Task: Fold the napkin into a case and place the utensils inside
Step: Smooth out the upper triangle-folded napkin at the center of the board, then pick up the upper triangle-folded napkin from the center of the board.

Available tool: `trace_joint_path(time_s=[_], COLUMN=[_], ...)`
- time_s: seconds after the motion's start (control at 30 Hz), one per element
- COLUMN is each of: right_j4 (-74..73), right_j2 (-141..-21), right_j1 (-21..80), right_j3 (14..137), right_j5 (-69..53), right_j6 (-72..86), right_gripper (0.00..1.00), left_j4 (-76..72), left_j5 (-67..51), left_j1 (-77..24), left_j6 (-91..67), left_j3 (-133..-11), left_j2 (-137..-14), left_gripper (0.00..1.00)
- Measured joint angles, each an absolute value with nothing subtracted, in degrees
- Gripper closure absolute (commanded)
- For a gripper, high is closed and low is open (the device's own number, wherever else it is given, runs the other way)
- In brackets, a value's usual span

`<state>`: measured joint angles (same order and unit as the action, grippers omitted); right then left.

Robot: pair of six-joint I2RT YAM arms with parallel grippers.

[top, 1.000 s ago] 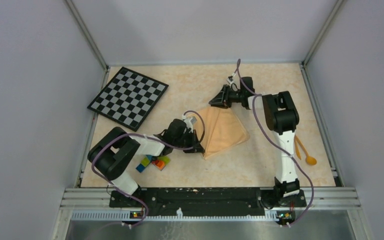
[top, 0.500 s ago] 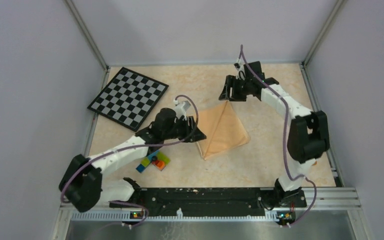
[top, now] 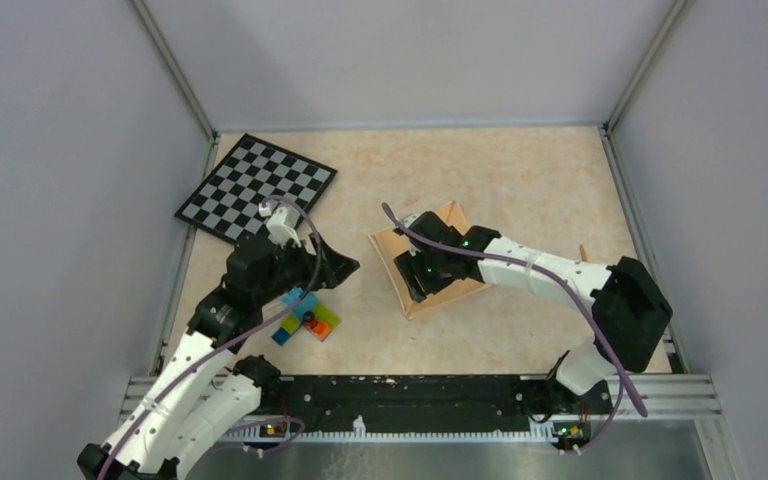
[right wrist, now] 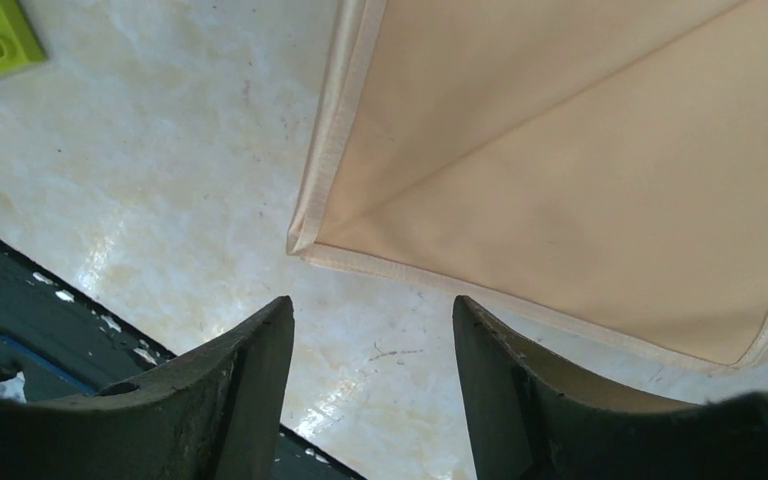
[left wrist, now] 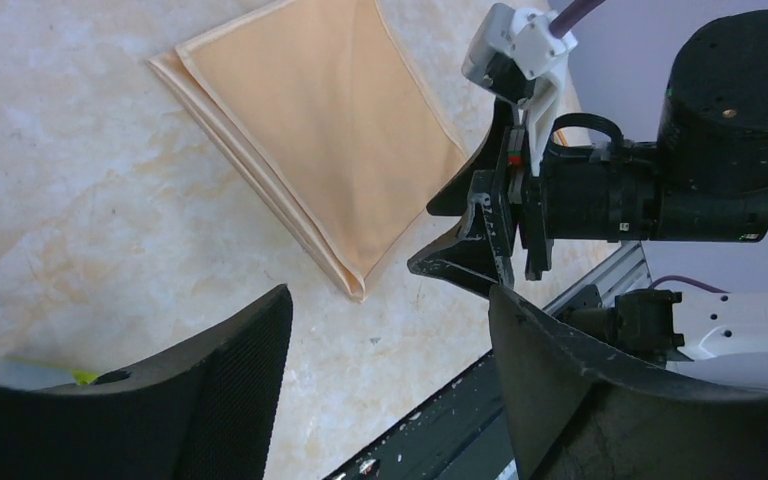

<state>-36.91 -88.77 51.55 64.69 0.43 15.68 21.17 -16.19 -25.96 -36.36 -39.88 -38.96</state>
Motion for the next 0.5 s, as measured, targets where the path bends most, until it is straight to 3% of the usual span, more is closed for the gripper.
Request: trace_joint_path(time_s=[0.3, 0.5], right_j4=[-33.15, -32.6], right_j2=[-88.55, -88.51], right_j1=[52.95, 53.45], right_j3=[63.0, 62.54], right_j5=[2.0, 2.76], right_j6=[20.18, 21.26], right_gripper=[0.38, 0.39], left_j4=[24.99, 28.84], left_j5=[-18.37, -18.28], left_j1=[-25.96, -25.96], left_j6=[-40.18, -41.08], left_j3=[-36.05, -41.43], left_j2=[-35.77, -36.67], left_gripper=[0.17, 0.09])
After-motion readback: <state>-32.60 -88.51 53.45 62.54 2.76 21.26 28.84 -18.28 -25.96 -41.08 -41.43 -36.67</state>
